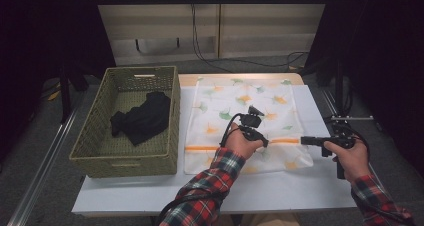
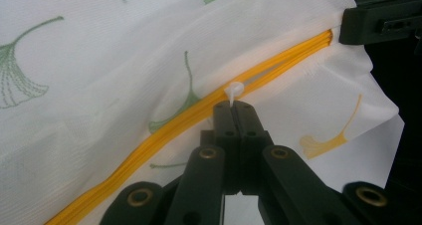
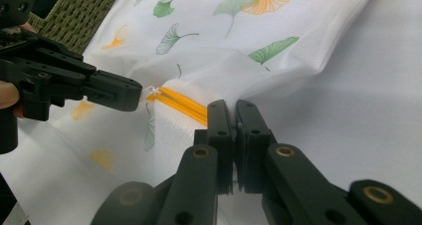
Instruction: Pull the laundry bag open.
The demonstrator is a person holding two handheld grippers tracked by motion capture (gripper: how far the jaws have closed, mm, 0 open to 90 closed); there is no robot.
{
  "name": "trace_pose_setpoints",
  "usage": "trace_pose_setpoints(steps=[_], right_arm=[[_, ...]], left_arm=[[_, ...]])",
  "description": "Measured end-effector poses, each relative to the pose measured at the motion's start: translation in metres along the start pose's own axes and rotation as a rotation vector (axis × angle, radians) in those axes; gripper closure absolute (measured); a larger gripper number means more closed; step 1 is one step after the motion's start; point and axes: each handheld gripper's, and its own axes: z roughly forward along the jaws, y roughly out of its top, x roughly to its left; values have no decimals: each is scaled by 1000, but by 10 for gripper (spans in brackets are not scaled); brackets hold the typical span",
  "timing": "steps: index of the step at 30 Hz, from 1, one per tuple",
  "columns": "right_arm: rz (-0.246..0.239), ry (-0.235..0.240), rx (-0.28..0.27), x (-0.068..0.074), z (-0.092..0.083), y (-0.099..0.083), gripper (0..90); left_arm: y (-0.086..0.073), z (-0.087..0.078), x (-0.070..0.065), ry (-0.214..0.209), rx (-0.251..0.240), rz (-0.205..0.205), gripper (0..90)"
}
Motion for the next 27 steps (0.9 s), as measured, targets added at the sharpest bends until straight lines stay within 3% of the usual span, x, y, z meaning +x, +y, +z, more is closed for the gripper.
trace_pose_setpoints(steps=[1, 14, 15, 27], right_arm=[[3, 5, -1, -1, 0, 0, 869], [7, -6, 8, -2, -1, -1, 869], [4, -11, 8, -3, -1, -1, 869], [6, -10, 9, -2, 0, -1, 868]], left_arm=[[0, -1, 0, 5, -4, -16, 900], [-2, -6, 4, 8, 6, -8, 900], [-2, -6, 4, 17, -7, -24, 900], [-4, -11, 7, 10, -16, -30, 900]])
